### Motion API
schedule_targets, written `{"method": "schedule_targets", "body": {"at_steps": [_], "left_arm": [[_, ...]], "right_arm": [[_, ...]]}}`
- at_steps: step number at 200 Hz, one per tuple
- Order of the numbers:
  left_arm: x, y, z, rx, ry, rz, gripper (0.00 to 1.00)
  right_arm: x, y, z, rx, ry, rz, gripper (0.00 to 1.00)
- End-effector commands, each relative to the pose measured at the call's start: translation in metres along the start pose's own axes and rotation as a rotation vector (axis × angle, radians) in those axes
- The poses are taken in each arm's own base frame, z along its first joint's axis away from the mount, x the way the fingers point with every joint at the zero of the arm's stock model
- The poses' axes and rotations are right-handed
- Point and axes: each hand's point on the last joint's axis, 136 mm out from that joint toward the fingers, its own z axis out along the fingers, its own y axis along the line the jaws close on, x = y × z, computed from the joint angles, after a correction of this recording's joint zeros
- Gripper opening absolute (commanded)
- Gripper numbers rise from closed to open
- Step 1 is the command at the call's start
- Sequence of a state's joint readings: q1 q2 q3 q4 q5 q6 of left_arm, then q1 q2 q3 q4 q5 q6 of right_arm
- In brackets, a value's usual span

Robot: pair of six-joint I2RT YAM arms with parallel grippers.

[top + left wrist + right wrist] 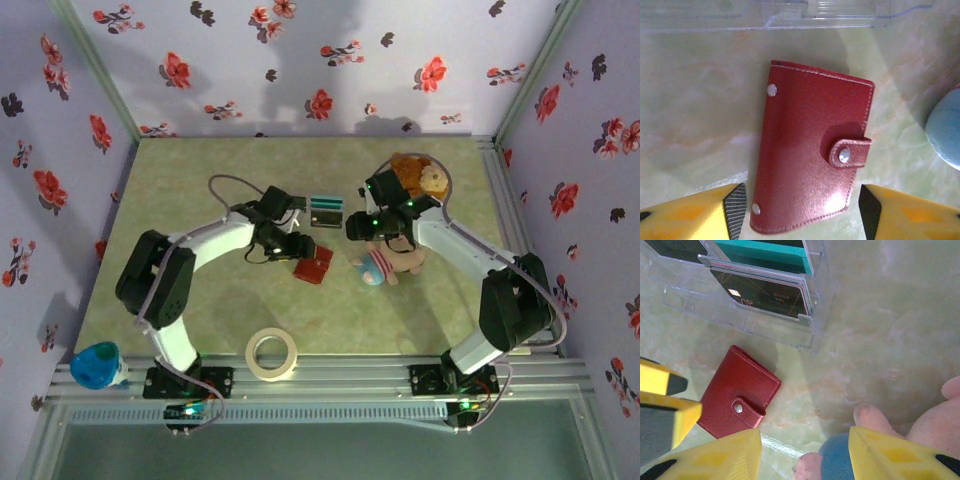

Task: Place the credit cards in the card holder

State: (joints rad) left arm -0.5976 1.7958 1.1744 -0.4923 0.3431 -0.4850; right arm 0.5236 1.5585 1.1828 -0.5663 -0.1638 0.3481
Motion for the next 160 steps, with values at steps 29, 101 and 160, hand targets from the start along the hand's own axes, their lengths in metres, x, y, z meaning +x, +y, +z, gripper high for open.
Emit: {"method": "schedule_targets", "body": {"at_steps": [29, 101, 160], "left_arm": [[0.017, 0.004, 0.021, -0.029, 0.139, 0.033, 0.54], [0.037, 0.009, 0.025, 0.006, 0.183, -0.022, 0.0], [0.057, -0.018, -0.006, 0.268, 0.046, -0.182, 0.0]], "right_arm": [[-0.003, 0.009, -0.005, -0.05, -0.024, -0.01, 0.49], [0.001, 0.023, -0.006, -0.109, -0.019, -0.026, 0.46], [0.048, 0.073, 0.035, -0.113, 0.069, -0.024, 0.46]]}}
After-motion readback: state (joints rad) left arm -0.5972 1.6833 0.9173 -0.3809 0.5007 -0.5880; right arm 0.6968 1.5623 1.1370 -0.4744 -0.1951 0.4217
